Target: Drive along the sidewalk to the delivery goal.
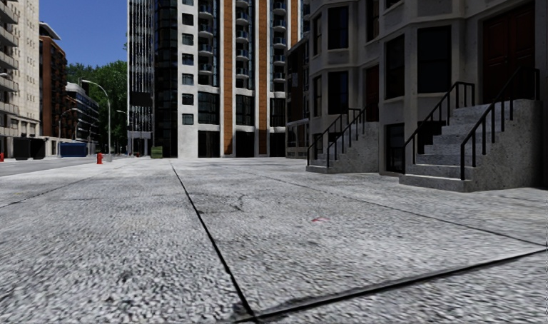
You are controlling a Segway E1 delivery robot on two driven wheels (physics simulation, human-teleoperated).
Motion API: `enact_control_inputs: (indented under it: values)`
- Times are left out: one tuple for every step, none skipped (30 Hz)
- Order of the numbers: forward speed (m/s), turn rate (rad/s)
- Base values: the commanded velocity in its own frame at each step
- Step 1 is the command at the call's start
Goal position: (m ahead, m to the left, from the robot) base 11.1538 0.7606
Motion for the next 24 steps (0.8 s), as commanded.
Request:
enact_control_inputs:
  values:
    - [2.0,0.0]
    - [2.0,0.0]
    - [2.0,0.0]
    - [2.0,0.0]
    - [2.0,0.0]
    - [2.0,0.0]
    - [2.0,0.0]
    - [2.0,0.0]
    - [2.0,0.0]
    - [2.0,0.0]
    - [2.0,0.0]
    - [2.0,0.0]
    - [2.0,0.0]
    - [2.0,0.0]
    - [2.0,0.0]
    - [2.0,0.0]
    - [2.0,0.0]
    - [2.0,0.0]
    - [2.0,0.0]
    - [2.0,0.0]
    - [2.0,0.0]
    - [2.0,0.0]
    - [2.0,0.0]
    - [2.0,0.0]
